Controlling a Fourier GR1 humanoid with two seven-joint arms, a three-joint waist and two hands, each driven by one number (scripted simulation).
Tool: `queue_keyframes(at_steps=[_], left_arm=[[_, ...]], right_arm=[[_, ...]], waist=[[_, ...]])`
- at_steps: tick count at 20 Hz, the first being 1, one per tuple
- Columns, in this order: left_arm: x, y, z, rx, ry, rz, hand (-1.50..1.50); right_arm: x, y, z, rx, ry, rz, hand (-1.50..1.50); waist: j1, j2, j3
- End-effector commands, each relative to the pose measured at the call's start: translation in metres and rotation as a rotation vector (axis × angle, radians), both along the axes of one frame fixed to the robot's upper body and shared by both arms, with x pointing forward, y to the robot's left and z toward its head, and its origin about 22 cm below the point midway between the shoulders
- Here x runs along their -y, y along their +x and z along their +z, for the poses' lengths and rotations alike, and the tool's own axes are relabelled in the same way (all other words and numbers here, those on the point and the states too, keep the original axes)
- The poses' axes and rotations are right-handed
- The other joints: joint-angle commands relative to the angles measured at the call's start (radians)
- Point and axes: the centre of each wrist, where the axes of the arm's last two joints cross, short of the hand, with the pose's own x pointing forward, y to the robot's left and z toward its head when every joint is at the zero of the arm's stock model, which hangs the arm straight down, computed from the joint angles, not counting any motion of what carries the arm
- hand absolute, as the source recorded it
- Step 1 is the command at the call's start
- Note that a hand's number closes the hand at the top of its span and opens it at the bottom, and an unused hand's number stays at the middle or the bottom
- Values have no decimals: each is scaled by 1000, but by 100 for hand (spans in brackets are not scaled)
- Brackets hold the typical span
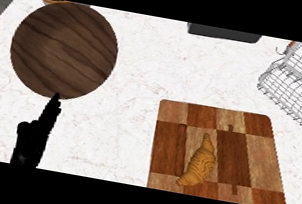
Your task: Pick the eggplant from the cutting board and place it in the tiered basket
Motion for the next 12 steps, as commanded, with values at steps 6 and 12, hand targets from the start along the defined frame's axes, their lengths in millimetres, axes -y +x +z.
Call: queue_keyframes(at_steps=[6, 12], left_arm=[[26, 11, -1, 1, -8, -38, 0], [-2, 15, 10, 17, -10, -49, 0]], right_arm=[[5, -6, 86, 79, -35, -28, 150], [0, 52, 100, 98, -16, -99, 150]], waist=[[34, 9, 0], [55, 13, 0]])
